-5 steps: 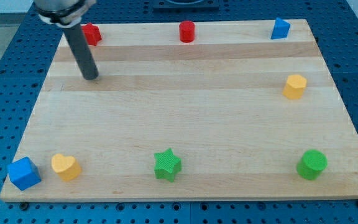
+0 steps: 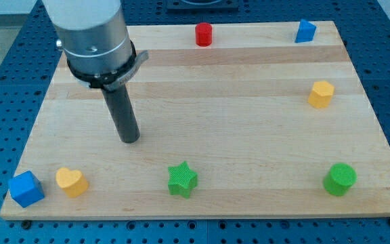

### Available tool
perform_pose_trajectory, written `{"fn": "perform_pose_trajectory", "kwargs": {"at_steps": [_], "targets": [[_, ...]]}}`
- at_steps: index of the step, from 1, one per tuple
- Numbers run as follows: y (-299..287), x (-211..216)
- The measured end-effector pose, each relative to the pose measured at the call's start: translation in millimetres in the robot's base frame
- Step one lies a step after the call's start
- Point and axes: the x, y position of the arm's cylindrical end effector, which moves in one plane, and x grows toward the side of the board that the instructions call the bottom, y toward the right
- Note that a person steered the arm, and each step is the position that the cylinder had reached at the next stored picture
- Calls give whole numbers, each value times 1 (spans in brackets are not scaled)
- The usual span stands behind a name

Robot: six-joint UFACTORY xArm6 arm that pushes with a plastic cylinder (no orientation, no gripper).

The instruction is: Keep your hand vertically below the yellow heart

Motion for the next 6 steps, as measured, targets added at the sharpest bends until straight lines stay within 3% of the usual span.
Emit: {"fn": "perform_pose_trajectory", "kwargs": {"at_steps": [4, 6], "targets": [[-9, 117], [-36, 119]]}}
